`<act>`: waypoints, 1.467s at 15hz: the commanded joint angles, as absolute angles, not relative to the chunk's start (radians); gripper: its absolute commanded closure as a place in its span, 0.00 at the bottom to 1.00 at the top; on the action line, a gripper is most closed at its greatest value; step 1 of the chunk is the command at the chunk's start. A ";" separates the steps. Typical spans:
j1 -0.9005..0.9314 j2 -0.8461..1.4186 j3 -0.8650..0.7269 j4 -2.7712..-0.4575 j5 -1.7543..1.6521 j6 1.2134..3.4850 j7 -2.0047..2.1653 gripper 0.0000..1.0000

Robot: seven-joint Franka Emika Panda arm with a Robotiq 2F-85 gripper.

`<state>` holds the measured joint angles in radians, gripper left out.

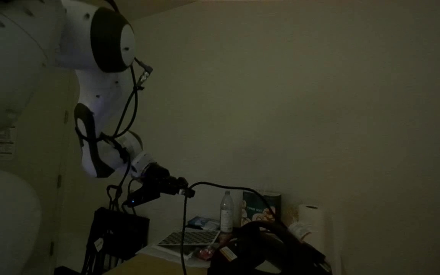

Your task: Put the cable on the cooker then remove it.

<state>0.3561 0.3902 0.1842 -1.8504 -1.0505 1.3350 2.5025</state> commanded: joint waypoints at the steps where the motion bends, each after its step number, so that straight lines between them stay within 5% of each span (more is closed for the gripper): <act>1: 0.436 0.536 0.211 -1.727 -1.192 1.262 2.436 0.98; 2: 0.406 0.477 0.216 -1.795 -1.118 1.304 2.497 0.91; 6: 0.437 0.559 0.216 -1.738 -1.166 1.278 2.488 0.91; 7: 0.434 0.558 0.214 -1.733 -1.167 1.278 2.481 0.98; 22: 0.572 0.894 0.230 -1.496 -1.393 1.300 2.325 0.91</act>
<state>0.5704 0.8911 0.2298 -1.5011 -1.3932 1.3013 2.3270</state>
